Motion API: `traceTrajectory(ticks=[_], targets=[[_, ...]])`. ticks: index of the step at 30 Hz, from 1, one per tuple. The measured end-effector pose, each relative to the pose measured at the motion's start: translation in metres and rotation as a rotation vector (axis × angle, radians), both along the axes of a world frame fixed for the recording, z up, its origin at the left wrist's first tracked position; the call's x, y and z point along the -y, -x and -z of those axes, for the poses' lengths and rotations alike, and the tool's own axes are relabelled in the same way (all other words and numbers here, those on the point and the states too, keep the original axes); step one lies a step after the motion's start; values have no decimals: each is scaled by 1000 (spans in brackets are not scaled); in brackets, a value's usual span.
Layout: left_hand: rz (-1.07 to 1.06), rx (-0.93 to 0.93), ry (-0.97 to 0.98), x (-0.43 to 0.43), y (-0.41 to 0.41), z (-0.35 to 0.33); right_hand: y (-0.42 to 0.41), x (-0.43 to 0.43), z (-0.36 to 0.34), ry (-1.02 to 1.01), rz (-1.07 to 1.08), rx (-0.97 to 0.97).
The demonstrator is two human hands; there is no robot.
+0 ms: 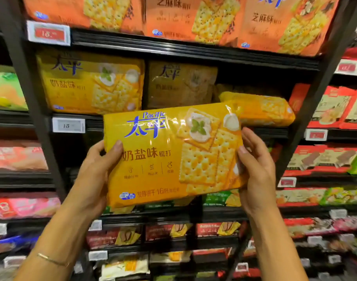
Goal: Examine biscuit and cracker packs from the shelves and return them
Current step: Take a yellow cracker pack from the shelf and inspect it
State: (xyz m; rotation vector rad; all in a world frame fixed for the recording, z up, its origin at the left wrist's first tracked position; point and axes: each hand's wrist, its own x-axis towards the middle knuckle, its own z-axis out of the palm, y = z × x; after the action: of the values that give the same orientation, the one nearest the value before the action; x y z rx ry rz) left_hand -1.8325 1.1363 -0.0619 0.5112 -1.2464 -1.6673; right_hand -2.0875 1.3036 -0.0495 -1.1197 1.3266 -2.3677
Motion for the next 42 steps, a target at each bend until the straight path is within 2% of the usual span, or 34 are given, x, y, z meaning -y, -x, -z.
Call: traceTrajectory(ticks=[4, 13, 17, 21, 29, 36, 42], targets=[[18, 29, -197, -33, -15, 44, -26, -28, 42, -210, -142, 160], [158, 126, -420, -90, -55, 94, -54, -88, 90, -278, -239, 435], [147, 124, -483, -115, -56, 105, -50, -109, 102, -338, -219, 491], [134, 122, -580, -137, -50, 116, -37, -124, 96, -364, -211, 453], [136, 58, -607, -159, -27, 129, -11, -141, 87, -306, -347, 378], [120, 37, -576, -161, -16, 125, -5, -136, 84, -331, -505, 562], [127, 44, -590, -161, -8, 122, -1, -138, 79, -324, -672, 579]])
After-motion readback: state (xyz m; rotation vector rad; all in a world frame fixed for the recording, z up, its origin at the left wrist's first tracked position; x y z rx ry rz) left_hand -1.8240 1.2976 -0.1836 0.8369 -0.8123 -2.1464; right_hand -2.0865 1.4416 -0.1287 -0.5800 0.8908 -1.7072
